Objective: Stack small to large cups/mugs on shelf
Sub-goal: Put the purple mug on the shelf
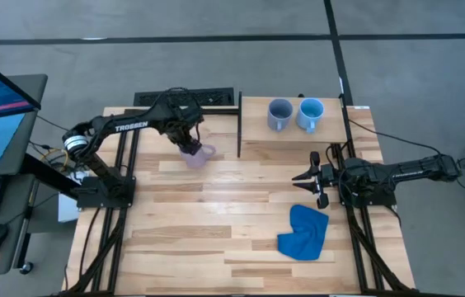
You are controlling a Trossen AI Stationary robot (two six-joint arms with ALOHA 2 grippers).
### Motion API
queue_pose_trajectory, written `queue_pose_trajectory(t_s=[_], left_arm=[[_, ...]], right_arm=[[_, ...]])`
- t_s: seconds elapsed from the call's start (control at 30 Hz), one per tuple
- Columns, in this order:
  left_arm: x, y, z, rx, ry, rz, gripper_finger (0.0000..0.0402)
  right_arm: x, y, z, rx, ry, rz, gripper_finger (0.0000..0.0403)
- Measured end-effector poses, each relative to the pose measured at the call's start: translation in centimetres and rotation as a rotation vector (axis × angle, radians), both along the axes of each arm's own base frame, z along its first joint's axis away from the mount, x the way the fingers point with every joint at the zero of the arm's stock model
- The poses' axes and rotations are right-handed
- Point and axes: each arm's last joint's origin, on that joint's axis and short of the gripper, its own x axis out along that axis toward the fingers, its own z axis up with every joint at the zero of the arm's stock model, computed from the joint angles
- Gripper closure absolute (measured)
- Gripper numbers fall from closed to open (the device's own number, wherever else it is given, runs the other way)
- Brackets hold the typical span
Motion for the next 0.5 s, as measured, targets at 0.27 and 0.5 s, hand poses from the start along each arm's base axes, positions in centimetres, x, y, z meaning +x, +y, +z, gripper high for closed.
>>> queue_pose_trajectory(t_s=[0.27, 0.5], left_arm=[[1.7, -2.8, 0.0, -0.009, -0.009, -0.227, 0.0394], [3.6, -4.6, 2.1, 0.043, -0.061, -0.348, 0.0397]], right_arm=[[0.0, 0.0, 0.0, 0.0, 0.0, 0.0, 0.0304], [0.0, 0.0, 0.0, 0.0, 0.0, 0.0, 0.0304]])
